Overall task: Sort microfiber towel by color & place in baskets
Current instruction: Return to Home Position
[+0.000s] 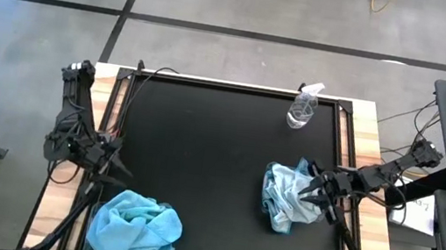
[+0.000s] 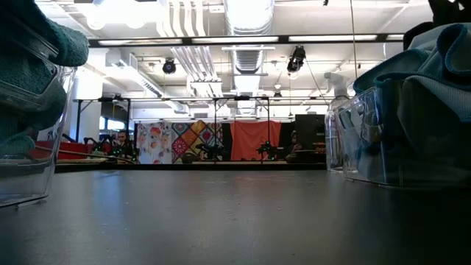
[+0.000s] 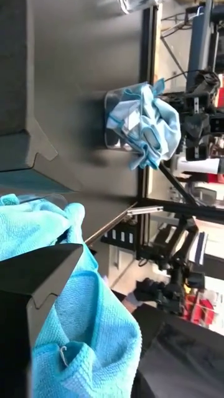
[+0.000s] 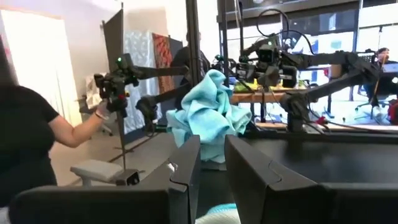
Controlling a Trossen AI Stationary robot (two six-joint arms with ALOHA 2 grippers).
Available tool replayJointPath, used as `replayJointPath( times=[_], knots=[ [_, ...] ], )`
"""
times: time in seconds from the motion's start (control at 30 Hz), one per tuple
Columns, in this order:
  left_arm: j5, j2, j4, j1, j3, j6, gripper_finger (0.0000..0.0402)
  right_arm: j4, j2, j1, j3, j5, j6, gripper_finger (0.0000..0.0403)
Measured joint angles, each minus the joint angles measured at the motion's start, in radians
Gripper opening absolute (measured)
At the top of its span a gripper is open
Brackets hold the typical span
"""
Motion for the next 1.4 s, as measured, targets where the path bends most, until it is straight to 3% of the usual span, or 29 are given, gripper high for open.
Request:
replayJointPath(
  times=[0.27,0.97,1.17,1.4],
  knots=[
    [0.001,-0.098,0.01,0.0,-0.055,-0.001,0.0127,-0.035,-0.009,0.0,0.0,0.007,-0.024,0.0068],
    [0.025,-0.099,0.037,0.0,-0.047,0.017,0.0127,-0.042,-0.014,-0.015,-0.003,0.007,-0.001,0.0068],
    [0.054,-0.097,0.056,0.0,-0.047,0.051,0.0127,-0.045,0.014,-0.134,-0.003,0.007,0.0,0.0068],
    [0.08,-0.097,0.057,0.0,-0.047,0.051,0.0127,-0.049,0.003,-0.372,-0.004,0.008,-0.001,0.0068]
  ],
)
